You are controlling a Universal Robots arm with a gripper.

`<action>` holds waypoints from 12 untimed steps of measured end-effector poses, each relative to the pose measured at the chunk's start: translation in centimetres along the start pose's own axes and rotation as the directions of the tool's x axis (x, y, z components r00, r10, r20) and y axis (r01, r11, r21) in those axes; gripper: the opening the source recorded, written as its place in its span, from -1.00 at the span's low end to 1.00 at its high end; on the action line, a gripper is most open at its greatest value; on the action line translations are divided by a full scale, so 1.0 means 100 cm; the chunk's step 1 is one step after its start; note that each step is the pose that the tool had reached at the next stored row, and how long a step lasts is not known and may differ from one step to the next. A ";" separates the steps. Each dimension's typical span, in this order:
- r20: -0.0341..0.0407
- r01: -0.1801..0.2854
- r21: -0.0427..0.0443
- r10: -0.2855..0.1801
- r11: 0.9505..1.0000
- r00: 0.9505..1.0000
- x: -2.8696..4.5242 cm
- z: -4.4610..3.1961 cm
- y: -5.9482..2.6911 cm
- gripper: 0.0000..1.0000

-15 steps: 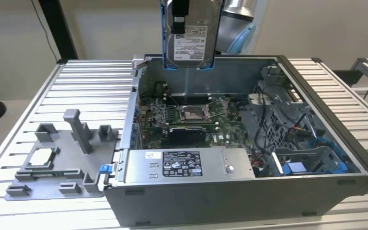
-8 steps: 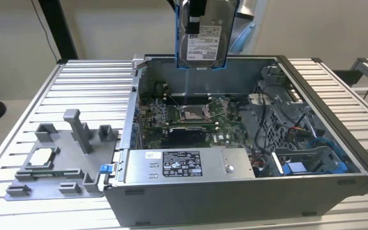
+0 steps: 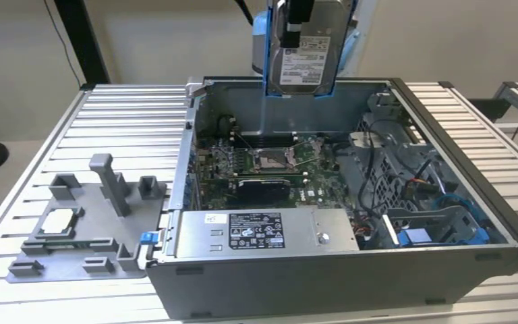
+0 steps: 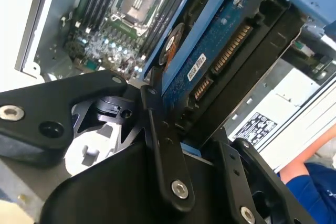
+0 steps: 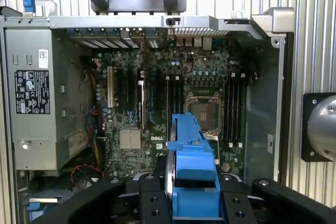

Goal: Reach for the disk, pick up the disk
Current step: 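Pick up the disk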

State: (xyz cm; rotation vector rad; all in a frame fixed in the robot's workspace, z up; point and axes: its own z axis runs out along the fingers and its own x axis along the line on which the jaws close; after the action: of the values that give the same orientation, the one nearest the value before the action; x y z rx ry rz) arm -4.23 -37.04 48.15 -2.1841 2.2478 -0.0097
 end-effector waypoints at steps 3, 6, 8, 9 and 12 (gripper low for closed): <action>0.000 0.000 0.000 0.000 1.000 1.000 -0.0003 0.0000 -0.0095 -1.00; 0.000 0.000 0.000 0.000 1.000 1.000 -0.0005 0.0002 -0.0189 -1.00; 0.000 0.000 0.000 0.000 1.000 1.000 -0.0007 0.0002 -0.0250 -1.00; 0.000 0.000 0.000 0.000 1.000 1.000 -0.0008 0.0003 -0.0283 -1.00; 0.000 0.000 -0.001 0.000 1.000 1.000 -0.0010 0.0004 -0.0370 -1.00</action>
State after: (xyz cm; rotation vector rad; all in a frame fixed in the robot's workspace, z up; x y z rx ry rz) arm -0.54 -37.04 48.15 -2.1843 2.2480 -0.0089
